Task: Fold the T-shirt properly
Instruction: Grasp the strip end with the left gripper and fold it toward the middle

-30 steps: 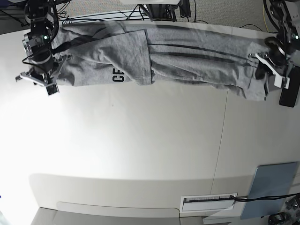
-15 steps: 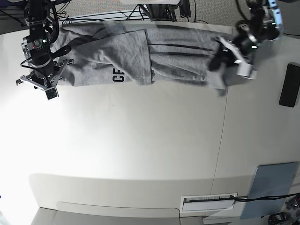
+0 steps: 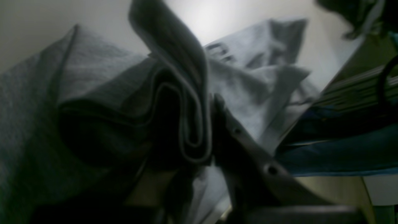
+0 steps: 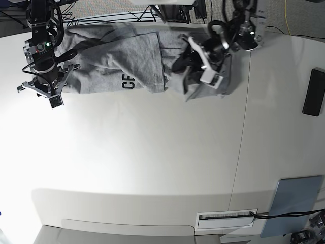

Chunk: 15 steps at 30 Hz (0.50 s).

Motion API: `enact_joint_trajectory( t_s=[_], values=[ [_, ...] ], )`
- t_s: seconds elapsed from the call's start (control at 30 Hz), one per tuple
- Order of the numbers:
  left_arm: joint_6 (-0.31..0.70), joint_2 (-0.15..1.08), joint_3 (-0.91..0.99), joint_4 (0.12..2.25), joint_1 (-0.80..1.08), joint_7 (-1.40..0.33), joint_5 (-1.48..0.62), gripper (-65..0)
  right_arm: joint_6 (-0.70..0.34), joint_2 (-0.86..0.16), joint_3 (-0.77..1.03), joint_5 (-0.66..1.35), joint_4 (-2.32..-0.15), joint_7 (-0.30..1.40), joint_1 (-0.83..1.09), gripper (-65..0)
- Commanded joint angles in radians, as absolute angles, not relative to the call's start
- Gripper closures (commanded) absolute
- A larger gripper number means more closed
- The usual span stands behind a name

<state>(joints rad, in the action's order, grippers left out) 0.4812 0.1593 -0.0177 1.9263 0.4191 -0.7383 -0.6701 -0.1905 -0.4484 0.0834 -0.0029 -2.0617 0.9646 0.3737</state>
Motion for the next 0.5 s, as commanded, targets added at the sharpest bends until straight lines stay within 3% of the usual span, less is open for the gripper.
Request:
enact_joint_trajectory(
  t_s=[0.0, 0.47],
  values=[
    [0.490, 0.142, -0.028, 1.944, 0.410, -0.724, -0.686, 0.0, -0.185, -0.463, 0.092, -0.015, -2.079, 0.949, 0.368, -11.4],
    [0.490, 0.112, -0.102, 1.944, 0.398, -0.811, -0.650, 0.0, -0.185, -0.463, 0.092, -0.016, -2.078, 0.949, 0.368, -11.4]
  ],
)
